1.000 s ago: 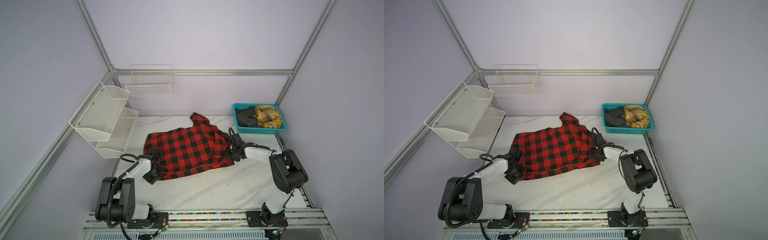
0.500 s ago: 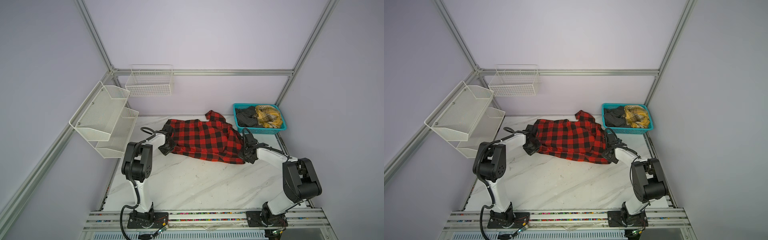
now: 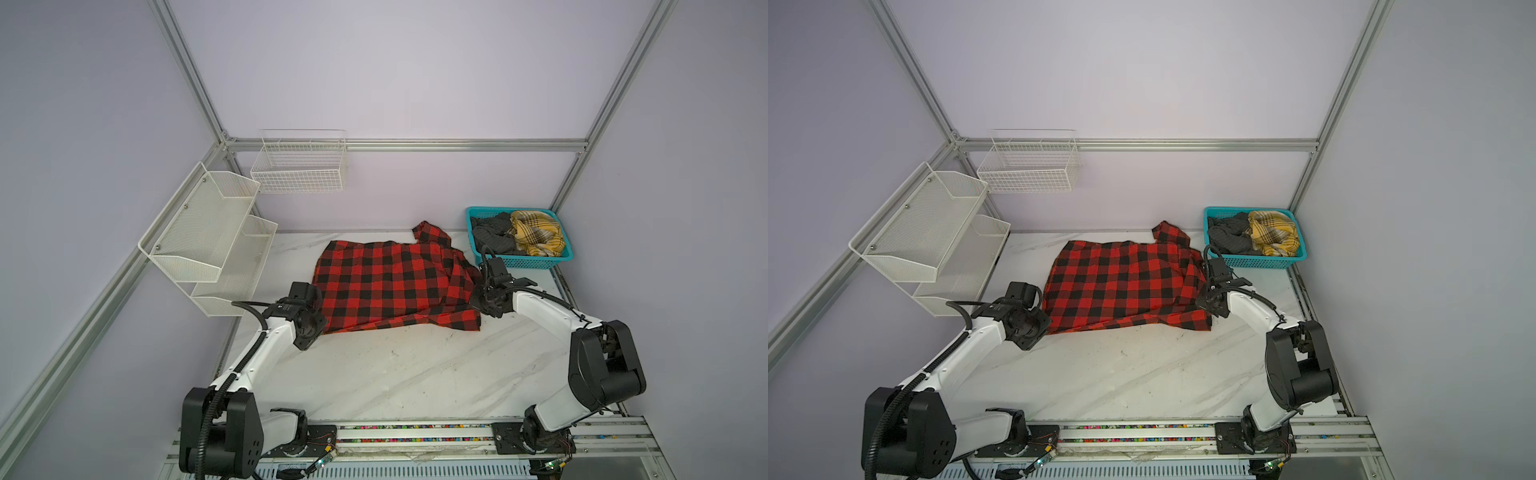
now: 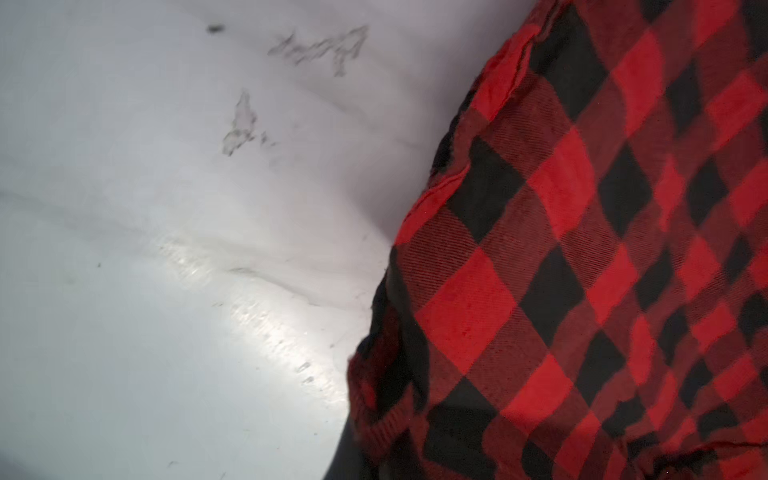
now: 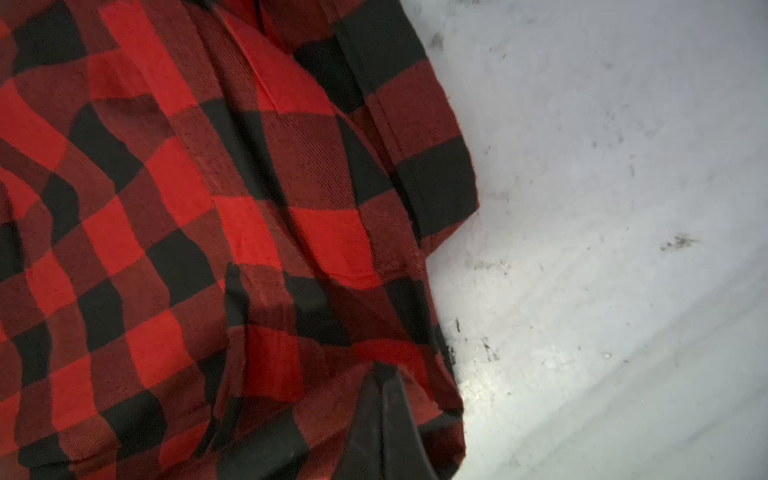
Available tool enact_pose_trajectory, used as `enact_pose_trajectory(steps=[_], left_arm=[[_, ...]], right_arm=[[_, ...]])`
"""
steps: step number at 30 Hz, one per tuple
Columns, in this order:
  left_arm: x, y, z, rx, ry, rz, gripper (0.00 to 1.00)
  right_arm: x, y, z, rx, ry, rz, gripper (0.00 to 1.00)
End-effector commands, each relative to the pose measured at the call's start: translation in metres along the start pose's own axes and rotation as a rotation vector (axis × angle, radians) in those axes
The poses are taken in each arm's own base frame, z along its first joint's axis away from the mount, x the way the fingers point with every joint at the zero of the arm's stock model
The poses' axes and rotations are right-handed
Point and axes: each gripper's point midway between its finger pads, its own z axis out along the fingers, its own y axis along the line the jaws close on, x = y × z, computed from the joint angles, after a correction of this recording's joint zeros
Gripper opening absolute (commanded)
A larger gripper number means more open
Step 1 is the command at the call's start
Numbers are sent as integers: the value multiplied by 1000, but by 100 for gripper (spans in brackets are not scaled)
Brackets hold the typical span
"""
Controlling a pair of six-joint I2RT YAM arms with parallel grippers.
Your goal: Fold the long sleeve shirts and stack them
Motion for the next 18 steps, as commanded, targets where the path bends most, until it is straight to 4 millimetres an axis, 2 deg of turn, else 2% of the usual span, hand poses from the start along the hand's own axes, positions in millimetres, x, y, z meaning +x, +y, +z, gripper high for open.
enact_pose_trajectory(steps=[1, 6, 9, 13, 14, 18], left_arm=[[10, 75, 13, -241, -36, -66, 0], [20, 93, 10, -269, -30, -68, 0], [23, 91, 7, -234, -27, -73, 0], [23, 69, -8, -164, -17, -39, 0], [19, 62, -16, -145, -35, -27, 0], [-1, 31, -45, -59, -105, 14, 0]], right_arm=[[10, -53, 4, 191, -9, -10, 0], [26, -64, 1, 199, 5, -14, 0], [28, -66, -10, 185, -8, -19, 0], [31, -55, -26, 122, -11, -33, 0], [26, -47, -39, 78, -40, -27, 0], [10, -32, -64, 16, -96, -3, 0]])
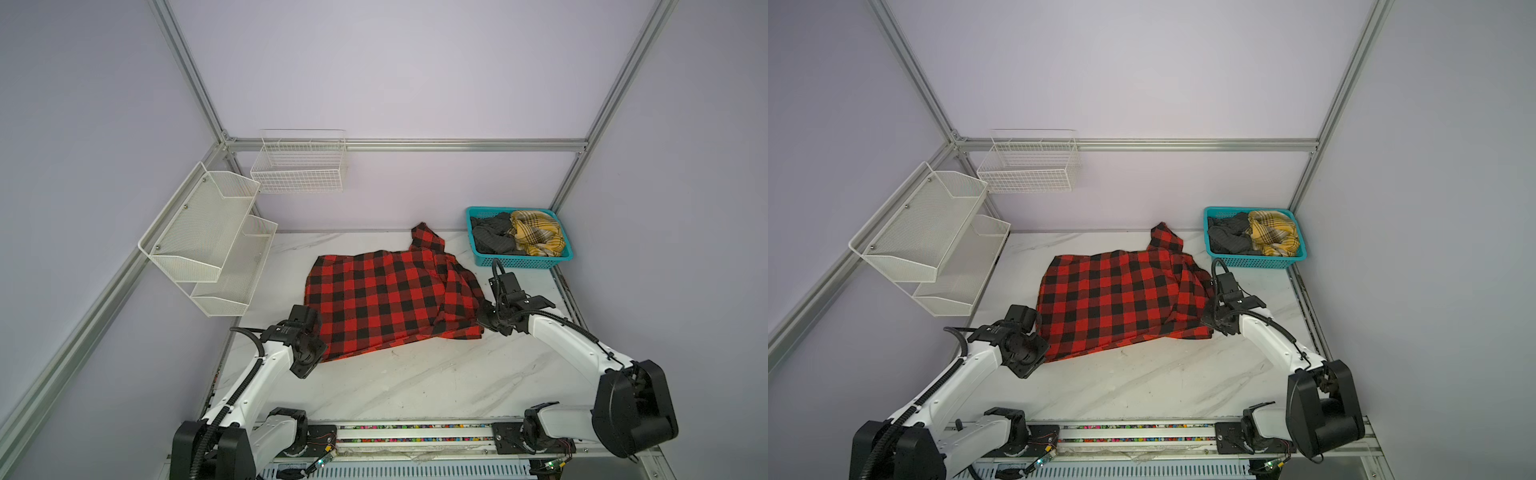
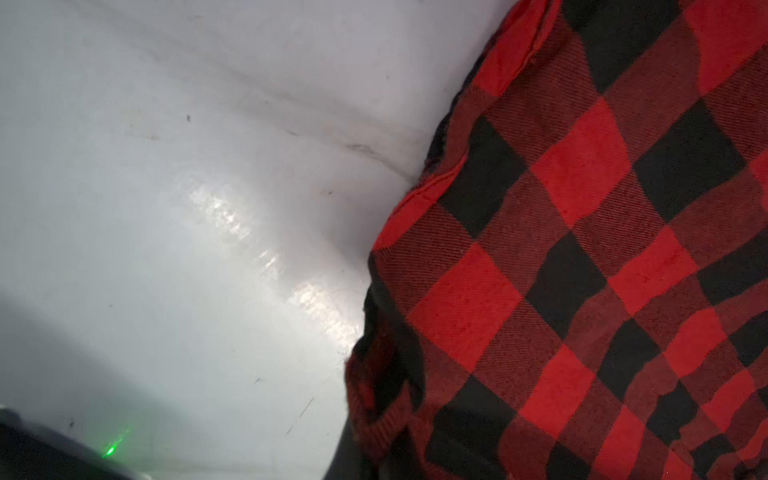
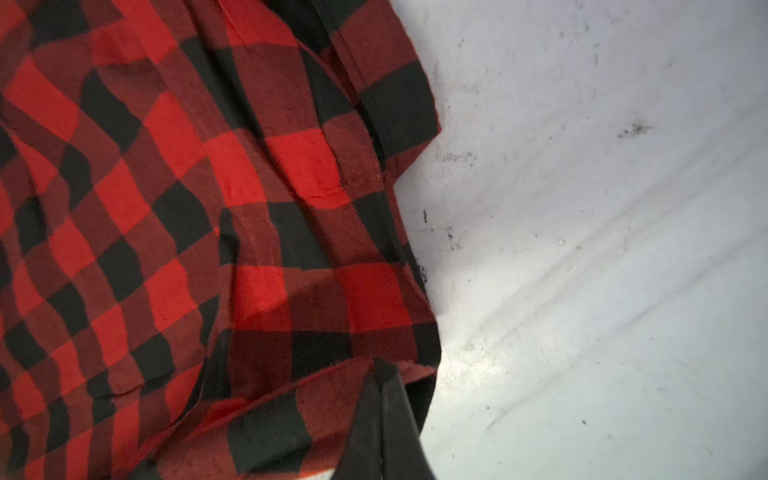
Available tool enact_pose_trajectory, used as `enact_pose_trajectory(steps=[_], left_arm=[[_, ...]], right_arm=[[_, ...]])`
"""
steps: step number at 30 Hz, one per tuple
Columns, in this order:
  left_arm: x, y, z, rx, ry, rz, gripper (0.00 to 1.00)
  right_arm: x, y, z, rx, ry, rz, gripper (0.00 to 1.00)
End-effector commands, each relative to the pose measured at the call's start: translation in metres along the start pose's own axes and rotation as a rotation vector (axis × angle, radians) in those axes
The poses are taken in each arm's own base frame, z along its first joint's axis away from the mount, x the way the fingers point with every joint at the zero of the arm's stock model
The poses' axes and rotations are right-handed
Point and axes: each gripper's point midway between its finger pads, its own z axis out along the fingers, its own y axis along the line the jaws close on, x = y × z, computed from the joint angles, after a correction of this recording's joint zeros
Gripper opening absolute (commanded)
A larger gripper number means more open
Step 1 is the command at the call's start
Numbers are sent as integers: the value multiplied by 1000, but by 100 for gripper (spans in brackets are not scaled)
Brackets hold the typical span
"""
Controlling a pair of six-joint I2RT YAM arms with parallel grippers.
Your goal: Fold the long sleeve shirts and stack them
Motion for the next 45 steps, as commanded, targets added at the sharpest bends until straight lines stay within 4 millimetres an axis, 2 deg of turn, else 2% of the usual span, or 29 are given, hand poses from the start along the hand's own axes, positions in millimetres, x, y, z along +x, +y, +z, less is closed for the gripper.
enact_pose_trajectory(steps=[1, 4, 6, 12, 13, 15, 21, 26, 33, 34, 35, 36, 37, 39, 42, 45], left_arm=[[-46, -19, -46, 10, -196, 38, 0], [-68, -43, -57, 31, -249, 77, 0], [-81, -58, -58, 32, -278, 99, 0], [-100, -91, -29, 11, -253, 130, 0], [-102, -93, -17, -18, -239, 136, 0], [-107, -98, -10, -20, -236, 134, 0], [-121, -108, -6, -22, -256, 114, 0], [-126, -108, 12, -35, -235, 96, 0], [-135, -119, 27, -2, -209, 90, 0], [-135, -121, 32, -2, -194, 99, 6], [-137, -123, 35, -5, -186, 106, 21], [-138, -124, 39, -19, -178, 110, 38], [-140, -126, 40, -21, -176, 109, 45], [-144, -132, 34, 1, -184, 112, 50], [-153, -144, 6, 50, -233, 107, 57], [-149, -153, -27, 80, -270, 122, 63]], right_arm=[[-26, -12, -17, 90, -90, 22, 0], [-36, -2, -9, 98, -63, 13, 0], [-44, 5, 1, 97, -59, 8, 0], [-64, 27, 28, 73, -36, -24, 0], [-64, 30, 34, 73, -25, -30, 0], [-65, 37, 44, 55, -2, -40, 0], [-67, 41, 67, 66, 40, -66, 0], [-70, 44, 78, 73, 50, -68, 0], [-75, 46, 92, 89, 61, -60, 0], [-72, 49, 97, 75, 82, -70, 0], [-69, 53, 101, 59, 110, -88, 0], [-67, 56, 103, 47, 131, -106, 12], [-71, 60, 100, 38, 125, -115, 25], [-84, 72, 84, -2, 80, -124, 42], [-111, 87, 57, -34, -5, -104, 58], [-132, 96, 49, -18, -41, -114, 66]])
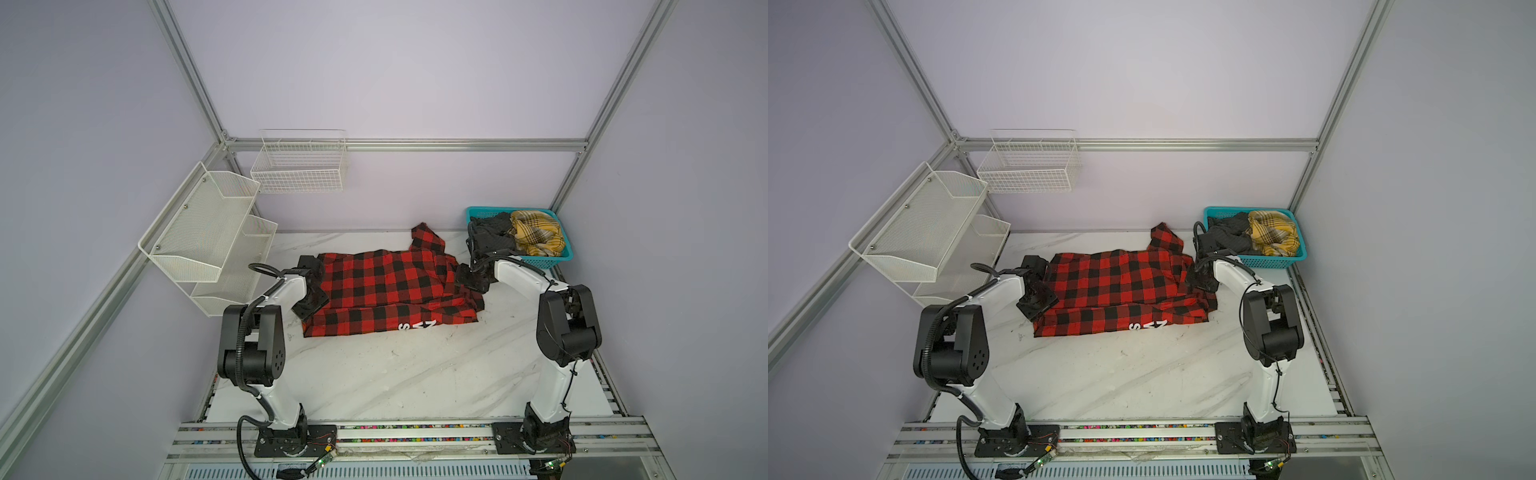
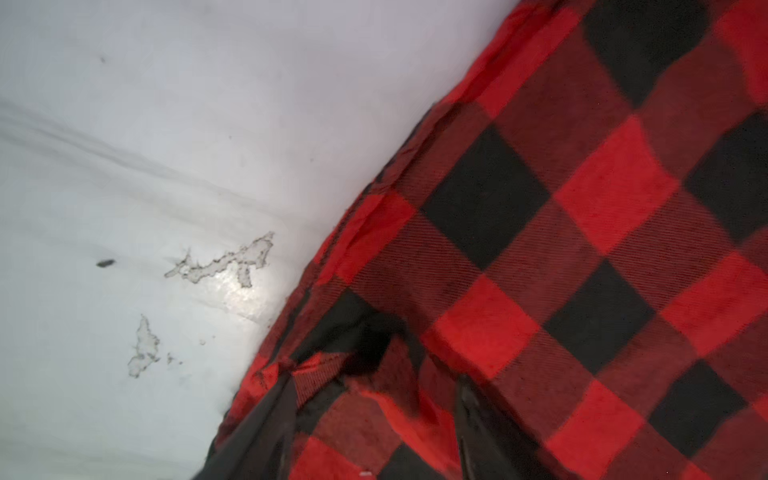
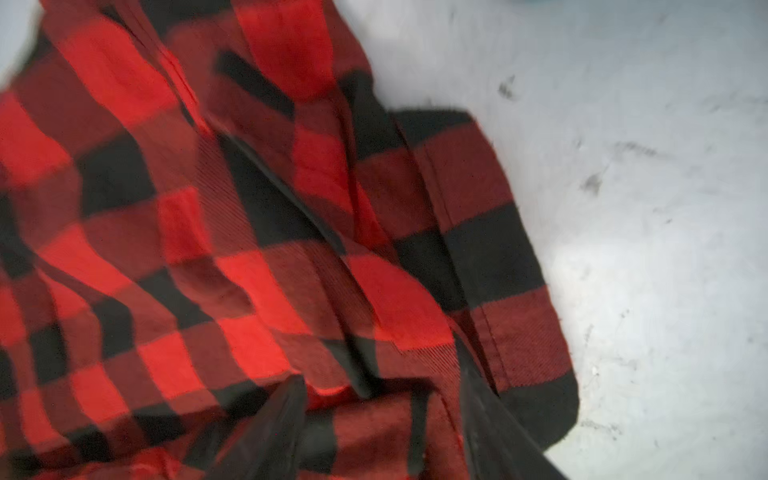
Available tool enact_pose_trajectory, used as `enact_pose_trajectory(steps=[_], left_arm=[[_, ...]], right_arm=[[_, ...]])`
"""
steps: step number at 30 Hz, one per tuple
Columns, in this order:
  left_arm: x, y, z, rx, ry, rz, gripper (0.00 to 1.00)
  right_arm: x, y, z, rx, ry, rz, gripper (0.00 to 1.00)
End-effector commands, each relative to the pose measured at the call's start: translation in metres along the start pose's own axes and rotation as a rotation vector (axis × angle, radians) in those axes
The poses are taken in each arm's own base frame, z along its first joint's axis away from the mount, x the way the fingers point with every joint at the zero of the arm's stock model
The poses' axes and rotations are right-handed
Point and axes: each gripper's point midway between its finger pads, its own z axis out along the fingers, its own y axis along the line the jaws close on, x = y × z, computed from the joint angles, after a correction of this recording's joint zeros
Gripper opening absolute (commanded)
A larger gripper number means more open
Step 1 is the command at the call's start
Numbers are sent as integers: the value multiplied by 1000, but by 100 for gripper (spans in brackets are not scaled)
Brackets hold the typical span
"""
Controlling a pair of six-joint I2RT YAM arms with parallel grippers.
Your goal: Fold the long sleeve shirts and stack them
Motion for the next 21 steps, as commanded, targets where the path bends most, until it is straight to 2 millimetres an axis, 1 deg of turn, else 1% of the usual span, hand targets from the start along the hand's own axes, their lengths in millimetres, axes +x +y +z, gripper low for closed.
enact_pose_trajectory(steps=[1, 2, 3, 5, 7, 9, 11, 13, 15, 16, 18, 20, 21], left_arm=[[-31, -29, -72, 125, -135, -4, 62], [-25, -31, -77, 142, -126, -5, 62], [-15, -33, -79, 164, -105, -1, 61], [8, -40, -78, 195, -58, 37, 50], [36, -43, -69, 222, 23, 60, 38], [58, -43, -57, 265, 85, 56, 30], [71, -37, -44, 271, 110, 46, 21], [83, -26, -31, 239, 142, 39, 11], [87, -22, -22, 223, 153, 43, 5], [88, -19, -18, 209, 151, 48, 1], [87, -16, -11, 183, 150, 62, 0], [87, -14, -4, 158, 150, 79, 0], [87, -13, 0, 145, 149, 86, 0]], right_arm=[[-30, 11, -26, 0, -70, -18, 67], [-36, 13, -23, 5, -76, -28, 68], [-40, 14, -17, 17, -76, -37, 68], [-46, 16, -3, 24, -69, -57, 67], [-48, 18, 16, 36, -43, -89, 67], [-49, 18, 34, 48, -18, -138, 65], [-51, 21, 49, 41, -11, -160, 63], [-50, 25, 62, 25, 8, -161, 61], [-52, 27, 69, 19, 10, -176, 59], [-53, 27, 73, 17, 4, -185, 57], [-51, 22, 78, 41, 12, -174, 49], [-50, 20, 77, 50, 11, -184, 31], [-52, 17, 73, 65, -8, -191, 23]])
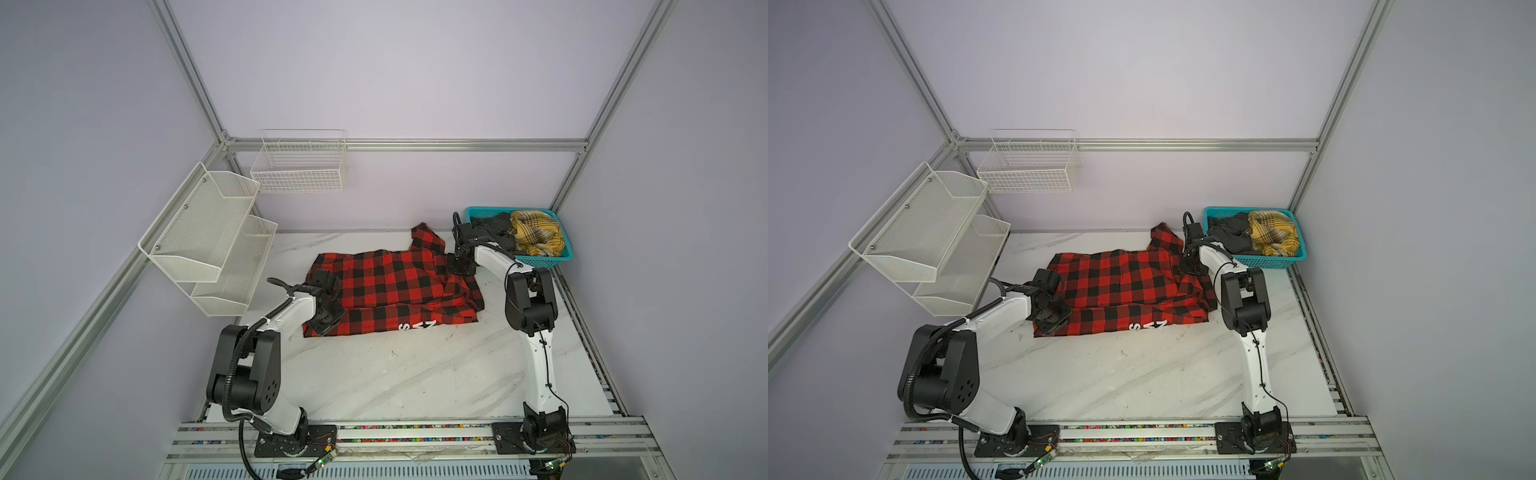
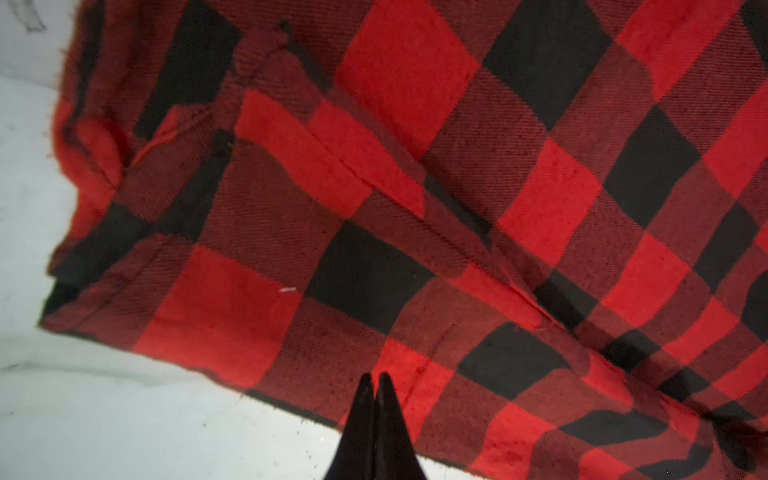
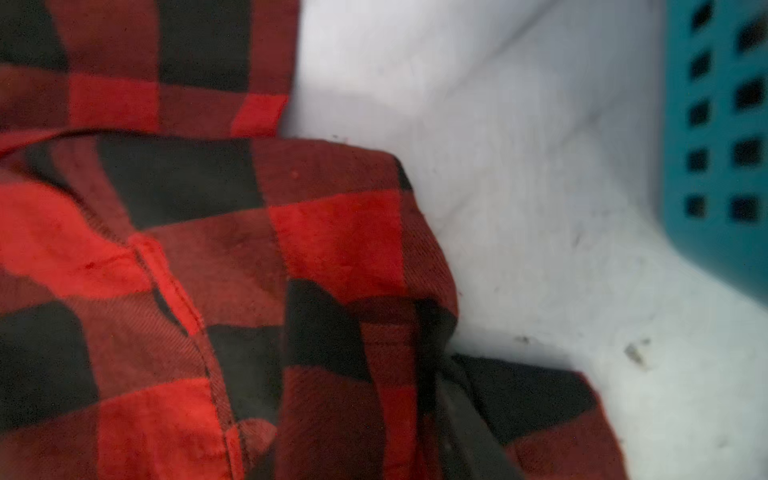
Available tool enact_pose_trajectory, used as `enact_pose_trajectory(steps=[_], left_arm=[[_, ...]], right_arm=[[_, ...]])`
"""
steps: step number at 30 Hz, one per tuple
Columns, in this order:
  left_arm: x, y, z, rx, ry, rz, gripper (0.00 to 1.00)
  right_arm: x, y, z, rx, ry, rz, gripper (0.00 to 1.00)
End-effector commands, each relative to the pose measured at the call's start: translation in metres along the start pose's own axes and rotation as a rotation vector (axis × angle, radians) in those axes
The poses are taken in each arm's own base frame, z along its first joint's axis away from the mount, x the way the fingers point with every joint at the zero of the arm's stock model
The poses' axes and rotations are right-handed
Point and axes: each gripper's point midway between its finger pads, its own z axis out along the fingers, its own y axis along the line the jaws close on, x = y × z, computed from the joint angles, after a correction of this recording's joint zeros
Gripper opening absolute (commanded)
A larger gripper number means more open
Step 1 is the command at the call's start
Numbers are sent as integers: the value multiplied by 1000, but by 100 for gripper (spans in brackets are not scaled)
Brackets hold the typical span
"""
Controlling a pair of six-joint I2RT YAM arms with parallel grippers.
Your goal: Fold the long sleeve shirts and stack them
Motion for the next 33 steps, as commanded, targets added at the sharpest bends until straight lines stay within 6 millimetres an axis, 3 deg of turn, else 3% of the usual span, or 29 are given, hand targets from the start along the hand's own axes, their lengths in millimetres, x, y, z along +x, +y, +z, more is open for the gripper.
enact_pose_trajectory(steps=[1, 4, 9, 13, 21, 28, 33], left_arm=[[-3, 5, 13, -23, -9, 26, 0], [0, 9, 25, -45, 9, 43, 0], [6, 18, 39, -77, 32, 83, 0], [8, 24, 47, -101, 42, 113, 0], [15, 31, 53, -102, 54, 135, 0], [10, 23, 45, -73, 33, 131, 0], [9, 14, 37, -34, 30, 120, 0]], right_arm=[[-11, -6, -24, 36, -52, -24, 17], [-26, -8, -53, 61, -123, -22, 8], [-42, 2, -103, 87, -224, -28, 5], [-45, 14, -127, 92, -279, -30, 0], [-65, 52, -170, 68, -416, -60, 0], [-64, 80, -190, 65, -490, -60, 0], [-43, 111, -181, -15, -481, -63, 0]])
